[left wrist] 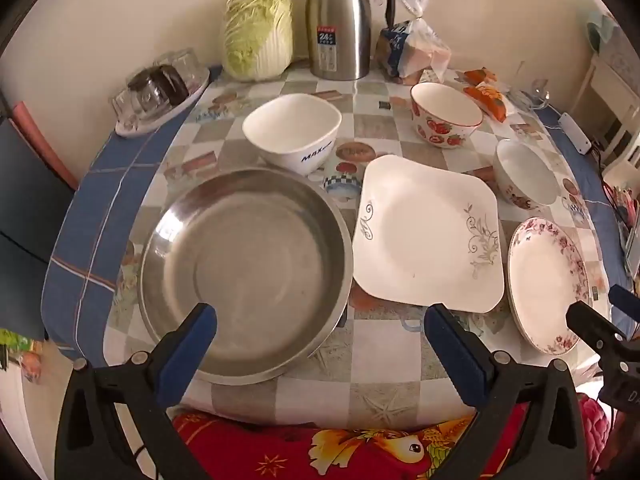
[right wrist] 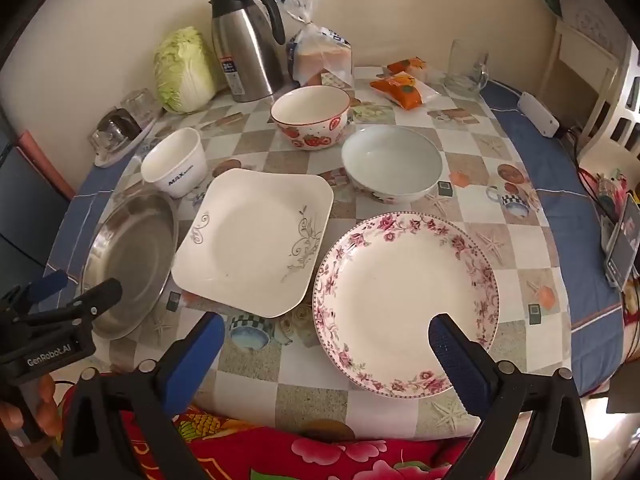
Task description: Organize plates and bowls
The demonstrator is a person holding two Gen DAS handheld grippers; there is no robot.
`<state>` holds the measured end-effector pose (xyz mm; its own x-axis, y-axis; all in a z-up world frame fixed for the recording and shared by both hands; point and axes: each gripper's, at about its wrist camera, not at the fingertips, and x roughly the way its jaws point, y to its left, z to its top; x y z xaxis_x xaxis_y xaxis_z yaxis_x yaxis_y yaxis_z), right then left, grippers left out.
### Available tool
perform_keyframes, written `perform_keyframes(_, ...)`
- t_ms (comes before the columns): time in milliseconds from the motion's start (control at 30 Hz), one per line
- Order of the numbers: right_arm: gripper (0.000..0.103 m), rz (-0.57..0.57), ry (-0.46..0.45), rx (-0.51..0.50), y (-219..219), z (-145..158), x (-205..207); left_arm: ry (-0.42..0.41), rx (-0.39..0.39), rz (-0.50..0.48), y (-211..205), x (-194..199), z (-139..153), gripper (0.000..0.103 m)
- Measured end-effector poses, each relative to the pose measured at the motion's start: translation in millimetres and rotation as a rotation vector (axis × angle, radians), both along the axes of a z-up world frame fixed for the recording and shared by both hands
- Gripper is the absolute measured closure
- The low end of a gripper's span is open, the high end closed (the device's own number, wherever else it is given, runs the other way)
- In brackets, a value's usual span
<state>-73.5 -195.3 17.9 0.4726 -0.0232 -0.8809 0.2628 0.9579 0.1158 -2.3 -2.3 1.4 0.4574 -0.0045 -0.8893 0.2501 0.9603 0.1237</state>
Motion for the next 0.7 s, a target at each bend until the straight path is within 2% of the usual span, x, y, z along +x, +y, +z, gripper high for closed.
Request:
perform_keyframes(33, 0.000, 0.001, -0.003, 0.003, 0, 1, 0, 0.000, 0.002, -0.001, -2, -2, 1, 0.000)
perform_keyframes(67, 0.000, 0.001, -0.007, 0.007, 0, 2, 1, 0.001, -0.032, 0.003, 2, -4, -1, 0.000)
perform_keyframes(133, 0.000, -0.007, -0.022, 0.034, -7, 1, -3, 0.053, -0.077, 0.013, 12, 7, -9, 0.000)
perform_keyframes(300, 0.000, -0.016, -0.030, 0.019, -5, -3, -1, 0.049, -0.051, 0.040, 7, 7, -11, 0.000)
perform_keyframes(700, 0.000, -0.020, -0.019, 0.030, -5, -4, -1, 0.059, -0.045, 0.047, 8, 6, -13, 0.000)
